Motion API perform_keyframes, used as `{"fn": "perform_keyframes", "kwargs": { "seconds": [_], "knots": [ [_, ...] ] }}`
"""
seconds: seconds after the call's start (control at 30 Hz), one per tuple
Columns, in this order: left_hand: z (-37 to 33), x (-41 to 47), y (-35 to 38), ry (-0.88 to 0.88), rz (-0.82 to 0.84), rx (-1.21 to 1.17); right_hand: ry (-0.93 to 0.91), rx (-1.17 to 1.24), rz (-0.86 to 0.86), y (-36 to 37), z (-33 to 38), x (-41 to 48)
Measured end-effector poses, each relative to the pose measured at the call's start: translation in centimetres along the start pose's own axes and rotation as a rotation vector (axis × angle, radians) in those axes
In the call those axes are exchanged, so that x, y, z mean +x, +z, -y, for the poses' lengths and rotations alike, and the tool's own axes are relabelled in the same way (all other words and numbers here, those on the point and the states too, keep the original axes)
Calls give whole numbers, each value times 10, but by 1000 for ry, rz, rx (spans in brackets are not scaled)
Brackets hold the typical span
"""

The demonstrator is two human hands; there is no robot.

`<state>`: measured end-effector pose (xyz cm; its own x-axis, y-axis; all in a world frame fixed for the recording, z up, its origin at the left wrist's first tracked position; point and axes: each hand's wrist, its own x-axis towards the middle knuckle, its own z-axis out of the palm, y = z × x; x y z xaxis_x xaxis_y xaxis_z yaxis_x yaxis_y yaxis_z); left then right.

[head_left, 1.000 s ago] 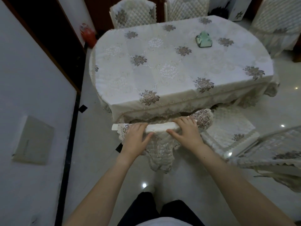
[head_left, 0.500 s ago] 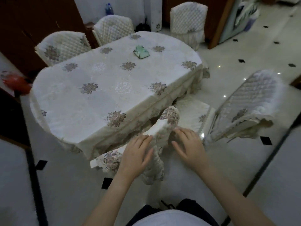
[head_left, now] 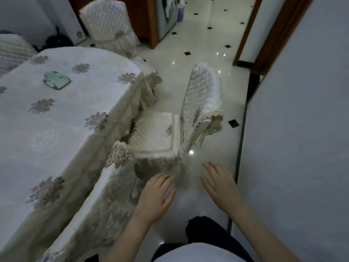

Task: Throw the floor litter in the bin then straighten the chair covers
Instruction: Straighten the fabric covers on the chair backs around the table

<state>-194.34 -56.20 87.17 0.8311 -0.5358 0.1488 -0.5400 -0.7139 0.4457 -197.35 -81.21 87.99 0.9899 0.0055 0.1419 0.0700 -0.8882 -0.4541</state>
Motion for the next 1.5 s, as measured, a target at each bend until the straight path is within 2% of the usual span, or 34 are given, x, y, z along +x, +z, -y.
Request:
{"fn": "perform_keyframes", "kwargs": {
  "seconds": [0.33, 0.47, 0.6, 0.8, 1.2, 1.37, 1.5],
  "knots": [
    [-66, 182, -7, 70, -149, -79, 65, 8, -204, -77, -107, 109],
    [-68, 226, 5, 74, -126, -77, 112, 20, -239, -89, -138, 138],
    [-58, 256, 28, 53, -60, -65, 141, 44, -219, -83, -164, 151],
    [-31, 324, 49, -6, -79, -91, 126, 62, -154, -73, -201, 220],
    [19, 458, 27, -50, -191, -16, -204, 24, -123, -90, -213, 427],
    [21, 468, 36, -170, -230, 6, -380, 67, -14, -82, -214, 480],
    [11, 466, 58, -366, -254, 14, -592, 102, 121, -67, -224, 511]
  ]
}}
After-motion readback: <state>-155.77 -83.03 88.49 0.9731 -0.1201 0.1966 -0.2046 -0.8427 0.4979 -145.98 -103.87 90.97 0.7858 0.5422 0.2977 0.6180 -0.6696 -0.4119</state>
